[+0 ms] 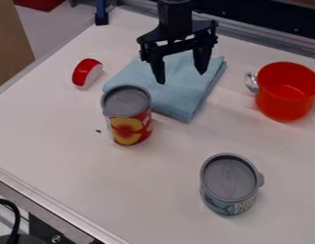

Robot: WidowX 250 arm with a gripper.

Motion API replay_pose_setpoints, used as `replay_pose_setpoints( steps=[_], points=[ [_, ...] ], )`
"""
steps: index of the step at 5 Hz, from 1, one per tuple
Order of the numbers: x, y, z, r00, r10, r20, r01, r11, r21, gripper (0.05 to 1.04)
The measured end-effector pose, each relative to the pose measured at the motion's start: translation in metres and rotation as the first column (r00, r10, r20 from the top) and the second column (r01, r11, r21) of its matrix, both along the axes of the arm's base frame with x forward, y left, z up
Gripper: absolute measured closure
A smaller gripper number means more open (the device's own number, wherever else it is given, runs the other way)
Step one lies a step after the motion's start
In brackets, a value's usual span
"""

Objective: Moved the blue can to the lower side of the table

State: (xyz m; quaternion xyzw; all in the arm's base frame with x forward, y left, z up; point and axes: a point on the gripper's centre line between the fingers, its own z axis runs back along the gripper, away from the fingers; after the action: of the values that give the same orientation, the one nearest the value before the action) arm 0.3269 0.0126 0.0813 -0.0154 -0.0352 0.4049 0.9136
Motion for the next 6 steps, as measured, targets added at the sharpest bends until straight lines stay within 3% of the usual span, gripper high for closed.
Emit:
replay_pose_setpoints(
  steps=[1,2,4,5,6],
  points=[
    [-0.003,0.0,-0.011,0.999,-0.014,-0.035,0.014,1.0,0.0,0.084],
    [0.003,0.007,-0.013,0.969,-0.241,-0.056,0.244,0.969,0.046,0.084],
    [0.019,0.016,-0.019,0.838,-0.54,-0.083,0.546,0.821,0.17,0.084],
    [0.015,0.007,-0.028,0.802,-0.593,-0.068,0.596,0.789,0.148,0.084],
    [0.012,-0.008,-0.031,0.811,-0.583,-0.048,0.584,0.804,0.107,0.084]
  ],
)
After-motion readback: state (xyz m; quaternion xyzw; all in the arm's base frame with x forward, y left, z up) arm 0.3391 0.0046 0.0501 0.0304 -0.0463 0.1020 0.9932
